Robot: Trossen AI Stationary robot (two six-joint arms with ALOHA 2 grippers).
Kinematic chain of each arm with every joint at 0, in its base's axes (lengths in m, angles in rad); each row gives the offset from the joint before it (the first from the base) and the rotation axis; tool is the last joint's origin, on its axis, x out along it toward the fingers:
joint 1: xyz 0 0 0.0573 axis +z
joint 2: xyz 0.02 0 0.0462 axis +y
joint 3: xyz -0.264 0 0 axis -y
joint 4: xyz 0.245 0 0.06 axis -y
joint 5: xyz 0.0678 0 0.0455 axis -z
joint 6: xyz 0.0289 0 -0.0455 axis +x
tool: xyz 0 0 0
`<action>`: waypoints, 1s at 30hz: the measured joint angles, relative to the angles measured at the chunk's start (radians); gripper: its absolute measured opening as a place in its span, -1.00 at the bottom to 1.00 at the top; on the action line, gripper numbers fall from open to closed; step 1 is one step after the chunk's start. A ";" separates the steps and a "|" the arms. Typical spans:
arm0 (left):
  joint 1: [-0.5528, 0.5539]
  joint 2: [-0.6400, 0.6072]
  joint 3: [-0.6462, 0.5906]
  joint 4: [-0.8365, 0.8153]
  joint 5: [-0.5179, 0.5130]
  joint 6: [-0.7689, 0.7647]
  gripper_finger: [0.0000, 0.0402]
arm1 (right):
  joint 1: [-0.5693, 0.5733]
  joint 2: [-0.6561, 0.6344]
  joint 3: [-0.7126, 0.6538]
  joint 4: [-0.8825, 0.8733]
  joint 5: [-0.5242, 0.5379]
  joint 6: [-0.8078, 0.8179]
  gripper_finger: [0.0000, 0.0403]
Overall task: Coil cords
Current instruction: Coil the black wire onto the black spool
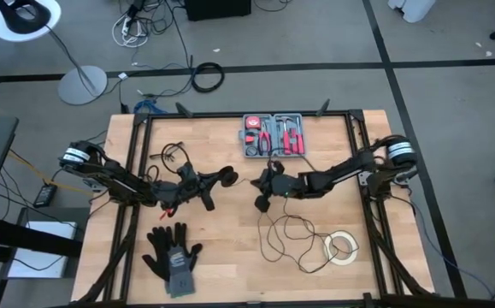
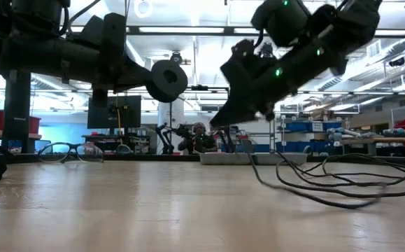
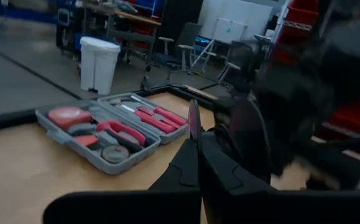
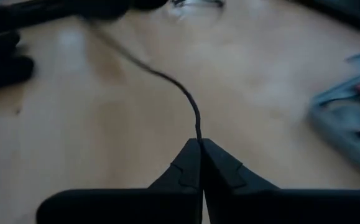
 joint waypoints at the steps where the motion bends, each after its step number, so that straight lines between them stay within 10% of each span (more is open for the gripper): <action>1: 0.000 0.000 0.004 -0.002 0.003 0.013 -1.00 | -0.006 -0.028 0.000 -0.031 0.010 0.001 -0.99; 14: 0.008 0.000 0.094 -0.199 0.012 0.053 -1.00 | -0.052 -0.276 0.053 -0.149 0.025 -0.087 -1.00; 30: 0.076 0.000 0.237 -0.383 -0.056 -0.037 -1.00 | 0.039 0.050 0.310 -0.219 -0.079 -0.139 -1.00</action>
